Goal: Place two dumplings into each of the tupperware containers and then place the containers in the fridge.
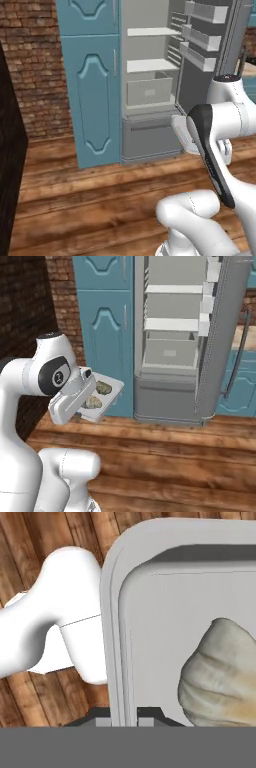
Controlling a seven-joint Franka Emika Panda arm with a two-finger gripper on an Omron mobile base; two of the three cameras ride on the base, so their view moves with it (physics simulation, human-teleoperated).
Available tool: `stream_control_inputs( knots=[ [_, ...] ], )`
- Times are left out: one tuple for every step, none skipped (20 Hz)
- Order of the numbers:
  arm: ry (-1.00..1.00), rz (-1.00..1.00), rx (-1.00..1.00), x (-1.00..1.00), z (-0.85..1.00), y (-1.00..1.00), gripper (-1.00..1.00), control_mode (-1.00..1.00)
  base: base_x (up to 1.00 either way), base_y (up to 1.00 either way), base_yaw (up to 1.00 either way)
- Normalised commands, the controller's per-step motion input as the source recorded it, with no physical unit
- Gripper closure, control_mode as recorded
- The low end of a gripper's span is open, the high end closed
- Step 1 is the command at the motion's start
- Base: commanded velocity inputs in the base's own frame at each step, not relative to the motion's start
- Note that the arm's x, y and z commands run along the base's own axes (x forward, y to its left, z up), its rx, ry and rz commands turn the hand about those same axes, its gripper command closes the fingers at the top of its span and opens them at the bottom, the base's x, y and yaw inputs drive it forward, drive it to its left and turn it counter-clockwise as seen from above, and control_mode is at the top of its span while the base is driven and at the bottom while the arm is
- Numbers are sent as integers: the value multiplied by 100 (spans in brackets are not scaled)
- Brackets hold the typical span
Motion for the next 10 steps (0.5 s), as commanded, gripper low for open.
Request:
stream_control_inputs(
  knots=[
    [0,0,0,0,0,0,100,100,100,-6,0],
    [0,0,0,0,0,0,100,100,100,-11,0],
    [0,0,0,0,0,0,100,100,100,-14,0],
    [0,0,0,0,0,0,100,100,100,-16,0],
    [0,0,0,0,0,0,100,100,100,-20,0],
    [0,0,0,0,0,0,100,100,100,-25,0],
    [0,0,0,0,0,0,100,100,100,-29,0],
    [0,0,0,0,0,0,100,100,100,-27,0],
    [0,0,0,0,0,0,100,100,100,-26,0],
    [0,0,0,0,0,0,100,100,100,-25,0]
  ],
)
